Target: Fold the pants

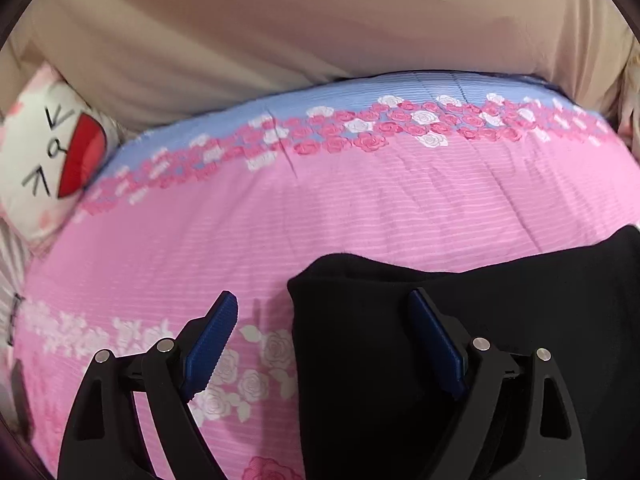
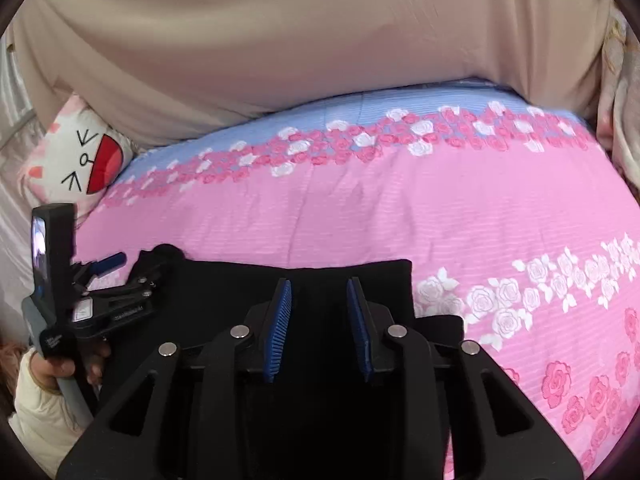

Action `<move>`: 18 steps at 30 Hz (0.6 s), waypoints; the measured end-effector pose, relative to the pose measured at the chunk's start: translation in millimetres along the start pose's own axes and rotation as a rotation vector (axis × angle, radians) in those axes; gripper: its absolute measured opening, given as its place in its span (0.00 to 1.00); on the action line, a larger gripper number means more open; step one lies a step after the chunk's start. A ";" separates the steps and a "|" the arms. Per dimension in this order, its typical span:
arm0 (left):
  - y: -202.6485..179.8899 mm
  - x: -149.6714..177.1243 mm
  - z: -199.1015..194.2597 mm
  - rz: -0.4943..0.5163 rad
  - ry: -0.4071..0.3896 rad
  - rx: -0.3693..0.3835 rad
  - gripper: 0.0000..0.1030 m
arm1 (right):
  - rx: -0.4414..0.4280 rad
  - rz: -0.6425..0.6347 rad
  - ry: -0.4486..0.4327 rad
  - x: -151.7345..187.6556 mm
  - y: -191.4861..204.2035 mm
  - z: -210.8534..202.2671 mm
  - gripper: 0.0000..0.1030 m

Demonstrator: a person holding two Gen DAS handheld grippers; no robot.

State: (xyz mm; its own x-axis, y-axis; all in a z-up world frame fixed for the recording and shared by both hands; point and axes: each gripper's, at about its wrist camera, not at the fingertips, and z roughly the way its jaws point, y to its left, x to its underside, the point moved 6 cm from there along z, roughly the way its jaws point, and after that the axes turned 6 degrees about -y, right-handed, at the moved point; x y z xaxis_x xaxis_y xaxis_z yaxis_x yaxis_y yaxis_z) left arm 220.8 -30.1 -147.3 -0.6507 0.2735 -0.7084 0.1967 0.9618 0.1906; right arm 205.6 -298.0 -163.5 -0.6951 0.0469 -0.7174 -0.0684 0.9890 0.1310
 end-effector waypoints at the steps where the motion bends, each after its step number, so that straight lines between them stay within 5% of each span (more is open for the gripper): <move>1: 0.6 -0.7 -1.0 -0.002 -0.003 0.004 0.84 | 0.010 -0.004 0.012 10.2 -6.9 6.6 0.27; 4: 5.7 -3.7 -15.4 -0.019 -0.025 0.001 0.83 | -0.034 0.133 -0.029 13.5 -21.8 -27.7 0.28; 8: 4.0 -2.8 -64.8 -0.031 -0.081 0.034 0.81 | -0.068 0.109 -0.108 17.4 -4.9 -81.7 0.31; 11: -10.4 8.2 -90.4 -0.036 -0.100 0.091 0.81 | -0.110 0.039 -0.033 45.2 15.2 -77.5 0.30; 14: -18.0 34.6 -80.9 -0.001 -0.048 0.064 0.82 | -0.073 0.013 -0.028 81.1 5.5 -64.1 0.29; 18: -7.7 61.4 -69.3 -0.056 -0.028 0.064 0.86 | -0.052 0.031 -0.022 75.8 8.5 -83.4 0.30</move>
State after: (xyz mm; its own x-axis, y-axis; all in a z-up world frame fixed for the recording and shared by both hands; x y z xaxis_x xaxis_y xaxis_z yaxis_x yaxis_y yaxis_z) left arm 128.5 -19.6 -145.2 -0.6417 0.2181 -0.7353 0.2081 0.9723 0.1068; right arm 92.7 -297.7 -159.7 -0.6818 0.0811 -0.7270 -0.0846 0.9784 0.1885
